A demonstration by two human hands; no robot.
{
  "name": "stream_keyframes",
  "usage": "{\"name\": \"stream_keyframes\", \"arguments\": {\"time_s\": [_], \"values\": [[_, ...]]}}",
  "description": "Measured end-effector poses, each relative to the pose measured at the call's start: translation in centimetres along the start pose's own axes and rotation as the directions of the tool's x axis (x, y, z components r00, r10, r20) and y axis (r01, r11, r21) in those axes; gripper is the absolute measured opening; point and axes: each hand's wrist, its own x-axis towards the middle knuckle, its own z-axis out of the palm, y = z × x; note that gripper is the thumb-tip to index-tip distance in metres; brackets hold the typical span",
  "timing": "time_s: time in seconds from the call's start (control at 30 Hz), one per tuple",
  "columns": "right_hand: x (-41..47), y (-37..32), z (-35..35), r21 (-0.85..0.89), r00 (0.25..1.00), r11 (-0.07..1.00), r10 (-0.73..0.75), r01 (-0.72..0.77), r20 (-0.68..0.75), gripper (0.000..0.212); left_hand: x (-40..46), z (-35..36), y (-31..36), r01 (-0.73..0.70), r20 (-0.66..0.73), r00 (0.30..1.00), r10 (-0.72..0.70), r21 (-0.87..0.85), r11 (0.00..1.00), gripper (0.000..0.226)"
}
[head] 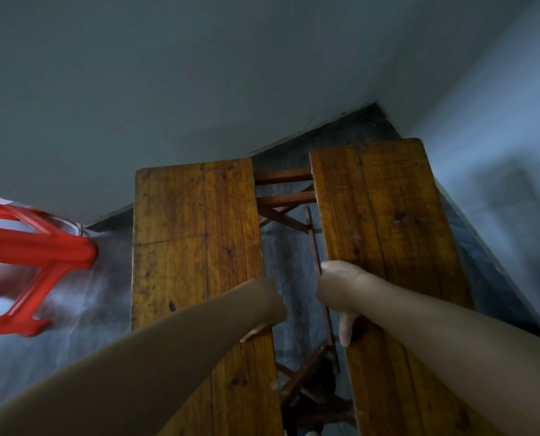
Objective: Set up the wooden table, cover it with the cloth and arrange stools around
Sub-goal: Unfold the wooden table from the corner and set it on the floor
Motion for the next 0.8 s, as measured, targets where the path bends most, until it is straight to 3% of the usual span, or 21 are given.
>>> {"name": "stream_keyframes", "arguments": {"time_s": [0.13,0.27,0.37,0.43,0.5,0.57,0.63,0.73,0.8], "values": [[0.3,0.3,0.4,0.012,0.998,1.000,-0.020,0.021,-0.055,0.090,0.1,0.5,-0.8,-0.033,-0.018,0.999,0.032,-0.067,0.997,0.070],[0.5,0.3,0.9,-0.015,0.995,1.000,-0.019,0.018,-0.096,0.083,-0.2,1.3,-1.1,-0.048,-0.153,0.987,0.042,-0.035,0.998,0.068],[0.3,0.3,2.0,0.003,0.964,1.000,0.005,-0.004,-0.265,0.078,-0.8,2.3,-0.9,-0.033,-0.289,0.957,0.040,0.028,0.999,0.071],[0.1,0.1,2.9,0.126,0.893,0.992,0.083,-0.030,-0.443,0.083,-1.3,3.2,-0.5,0.012,-0.364,0.931,-0.025,-0.039,0.999,0.085],[-0.1,-0.3,3.9,0.333,0.831,0.942,0.219,-0.043,-0.511,0.107,-1.9,4.1,-0.1,0.113,-0.387,0.900,-0.202,-0.240,0.964,0.115],[-0.8,-1.2,5.2,0.509,0.785,0.855,0.380,-0.097,-0.489,0.133,-2.4,4.9,0.4,0.240,-0.323,0.843,-0.430,-0.489,0.838,0.140],[-1.2,-2.8,7.3,0.731,0.711,0.664,0.591,-0.160,-0.381,0.142,-3.0,5.8,0.6,0.314,-0.213,0.776,-0.594,-0.686,0.656,0.149],[-1.6,-6.1,10.1,0.950,0.613,0.273,0.780,-0.154,-0.125,0.131,-3.8,7.5,1.0,0.319,-0.120,0.732,-0.670,-0.809,0.493,0.148],[-1.6,-8.0,11.0,0.976,0.560,0.190,0.822,-0.102,-0.102,0.108,-4.2,8.4,1.6,0.269,-0.131,0.694,-0.708,-0.865,0.424,0.138]]}}
